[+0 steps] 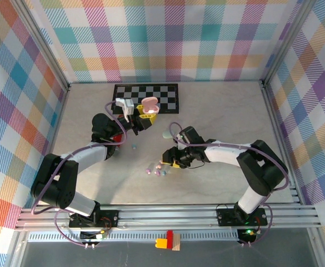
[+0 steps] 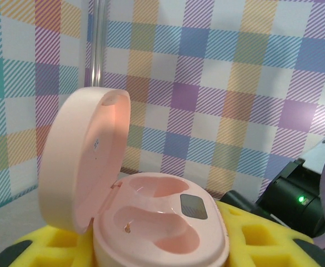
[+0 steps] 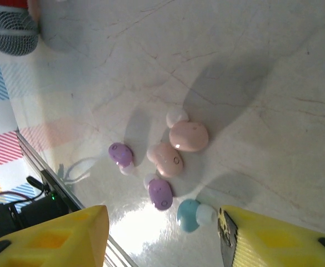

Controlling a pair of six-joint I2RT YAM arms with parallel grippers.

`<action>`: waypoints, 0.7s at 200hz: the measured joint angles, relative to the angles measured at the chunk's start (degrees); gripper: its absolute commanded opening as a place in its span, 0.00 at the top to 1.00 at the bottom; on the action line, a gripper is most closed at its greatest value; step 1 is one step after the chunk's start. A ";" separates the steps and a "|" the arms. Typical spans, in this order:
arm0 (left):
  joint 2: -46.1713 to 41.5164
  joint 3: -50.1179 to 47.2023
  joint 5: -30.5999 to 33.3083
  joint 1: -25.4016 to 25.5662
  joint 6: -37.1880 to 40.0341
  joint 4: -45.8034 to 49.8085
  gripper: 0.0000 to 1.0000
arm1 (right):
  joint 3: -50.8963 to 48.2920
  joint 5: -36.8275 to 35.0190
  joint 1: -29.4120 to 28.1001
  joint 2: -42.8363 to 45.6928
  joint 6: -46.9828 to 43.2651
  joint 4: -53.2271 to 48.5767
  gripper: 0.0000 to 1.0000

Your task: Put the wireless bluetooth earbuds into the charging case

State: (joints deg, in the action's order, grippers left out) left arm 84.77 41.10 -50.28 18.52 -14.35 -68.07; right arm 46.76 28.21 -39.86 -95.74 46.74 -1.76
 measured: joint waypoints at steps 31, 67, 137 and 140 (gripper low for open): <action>0.00 0.00 0.02 0.00 0.02 0.02 0.62 | 0.74 0.96 -0.39 -3.63 2.29 2.10 0.48; -0.09 0.00 0.02 -0.22 0.07 0.22 0.62 | 2.67 1.70 -0.66 -6.78 3.74 3.96 0.50; -0.31 0.00 0.04 -0.37 0.07 0.39 0.62 | 6.47 0.33 -0.96 -9.66 4.28 3.87 0.57; -0.31 0.00 0.04 -0.37 0.07 0.39 0.62 | 6.64 0.20 -0.98 -9.77 4.28 3.87 0.58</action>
State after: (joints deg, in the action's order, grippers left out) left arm 84.47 41.10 -50.24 18.15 -14.28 -67.68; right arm 53.41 28.40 -40.84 -105.51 51.03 2.11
